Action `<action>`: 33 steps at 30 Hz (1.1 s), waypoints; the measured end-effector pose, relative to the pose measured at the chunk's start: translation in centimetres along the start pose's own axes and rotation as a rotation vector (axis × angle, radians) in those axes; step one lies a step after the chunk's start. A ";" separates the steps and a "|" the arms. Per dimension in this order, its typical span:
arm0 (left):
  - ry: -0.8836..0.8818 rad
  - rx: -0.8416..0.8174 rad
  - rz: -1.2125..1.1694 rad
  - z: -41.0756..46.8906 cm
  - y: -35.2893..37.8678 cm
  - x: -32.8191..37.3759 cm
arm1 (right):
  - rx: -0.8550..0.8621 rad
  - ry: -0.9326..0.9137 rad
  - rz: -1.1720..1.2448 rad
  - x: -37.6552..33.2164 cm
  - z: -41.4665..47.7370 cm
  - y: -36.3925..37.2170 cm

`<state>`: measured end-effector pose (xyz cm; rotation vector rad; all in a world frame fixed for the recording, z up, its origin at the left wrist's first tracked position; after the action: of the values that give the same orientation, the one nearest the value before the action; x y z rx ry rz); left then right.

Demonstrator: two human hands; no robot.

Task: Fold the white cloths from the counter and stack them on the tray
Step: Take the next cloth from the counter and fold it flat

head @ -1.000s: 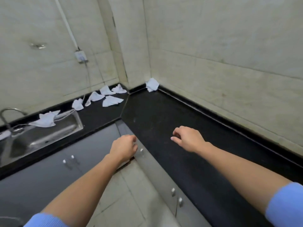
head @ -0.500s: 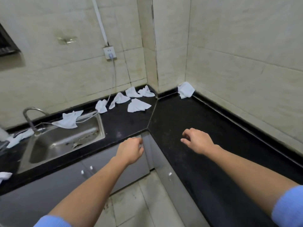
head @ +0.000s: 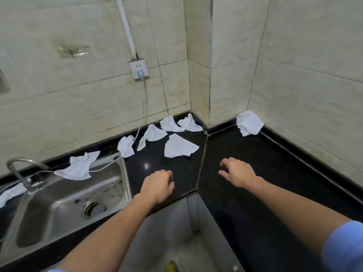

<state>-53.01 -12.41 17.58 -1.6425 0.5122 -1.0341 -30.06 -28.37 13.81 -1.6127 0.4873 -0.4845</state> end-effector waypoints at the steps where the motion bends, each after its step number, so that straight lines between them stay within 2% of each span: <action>1: 0.031 -0.006 0.002 2.0 -0.2 -0.8 | -0.006 0.010 -0.007 -0.3 1.6 0.4; 7: 0.156 -0.081 -0.033 13.2 -1.0 -5.0 | -0.076 0.194 0.018 0.2 9.2 1.4; 16: 0.296 -0.237 -0.093 25.0 1.5 -4.0 | -0.170 0.417 0.025 4.9 14.0 2.7; 26: 0.247 -0.390 -0.028 35.6 7.1 -5.5 | -0.213 0.552 0.118 13.8 28.6 7.7; 33: 0.152 -0.452 -0.045 40.8 12.0 -7.2 | -0.046 0.765 0.185 20.2 37.5 11.7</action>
<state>-20.90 11.74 1.92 -1.9841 0.8615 -1.1389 7.66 -10.53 -0.74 -1.3665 1.2113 -0.9545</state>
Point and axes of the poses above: each hand's wrist, its own z-axis towards the middle knuckle, its own y-axis out of the palm, x = y × z, the point moved 2 cm from there along z, towards the middle knuckle, and after that the axes turned 14 degrees about -z, right-handed, at the moved point
